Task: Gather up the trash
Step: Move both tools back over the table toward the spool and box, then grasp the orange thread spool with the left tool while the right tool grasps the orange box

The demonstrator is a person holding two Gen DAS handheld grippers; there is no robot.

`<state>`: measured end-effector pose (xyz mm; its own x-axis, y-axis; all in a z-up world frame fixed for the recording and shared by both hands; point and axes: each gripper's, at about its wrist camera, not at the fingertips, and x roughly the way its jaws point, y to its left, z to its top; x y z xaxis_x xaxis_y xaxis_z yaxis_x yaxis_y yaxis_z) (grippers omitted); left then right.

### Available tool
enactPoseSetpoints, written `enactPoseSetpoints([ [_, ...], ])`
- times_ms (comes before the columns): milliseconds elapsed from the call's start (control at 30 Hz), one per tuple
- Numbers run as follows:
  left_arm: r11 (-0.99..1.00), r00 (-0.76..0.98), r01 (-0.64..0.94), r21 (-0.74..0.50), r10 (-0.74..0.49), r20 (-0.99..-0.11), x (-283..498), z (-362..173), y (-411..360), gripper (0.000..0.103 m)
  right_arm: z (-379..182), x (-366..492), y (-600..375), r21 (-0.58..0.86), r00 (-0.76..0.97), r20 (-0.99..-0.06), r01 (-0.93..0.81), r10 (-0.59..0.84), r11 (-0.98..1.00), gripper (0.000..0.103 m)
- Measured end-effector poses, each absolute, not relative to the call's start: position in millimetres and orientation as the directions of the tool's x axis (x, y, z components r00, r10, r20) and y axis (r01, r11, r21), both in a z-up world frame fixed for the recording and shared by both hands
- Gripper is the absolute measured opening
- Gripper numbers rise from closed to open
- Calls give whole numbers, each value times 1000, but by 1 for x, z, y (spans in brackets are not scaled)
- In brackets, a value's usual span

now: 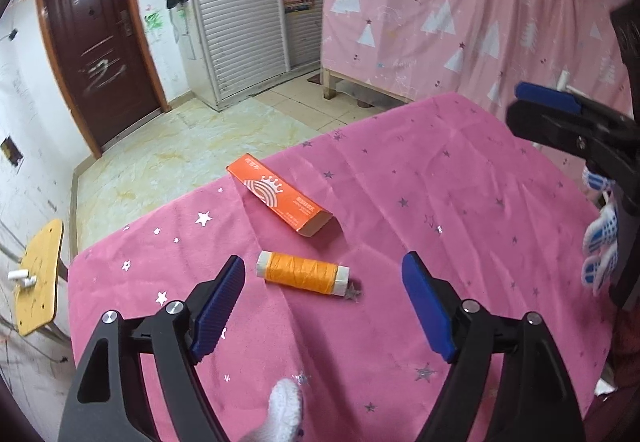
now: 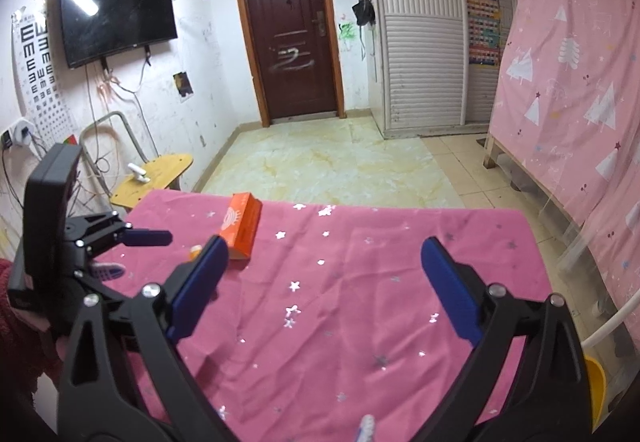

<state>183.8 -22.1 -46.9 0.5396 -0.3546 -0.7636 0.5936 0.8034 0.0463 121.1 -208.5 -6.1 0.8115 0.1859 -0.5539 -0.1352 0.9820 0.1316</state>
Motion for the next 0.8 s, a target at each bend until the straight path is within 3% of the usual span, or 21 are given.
enactPoseSetpoints([
  [400, 763, 517, 640, 86, -345, -783, 200, -70, -31, 72, -17, 147, -187, 136, 777, -593, -164, 213, 977, 96],
  [467, 761, 512, 645, 75, -357, -781, 200, -71, -31, 68, -18, 153, -181, 133, 771, -599, -172, 217, 976, 96],
  [600, 756, 498, 652, 58, -369, -785, 203, -73, -28, 50, -20, 165, -167, 109, 757, -616, -190, 216, 976, 97],
  [800, 754, 478, 657, 29, -386, -789, 207, -76, -23, 49, -28, 178, -146, 98, 731, -642, -218, 230, 971, 97],
])
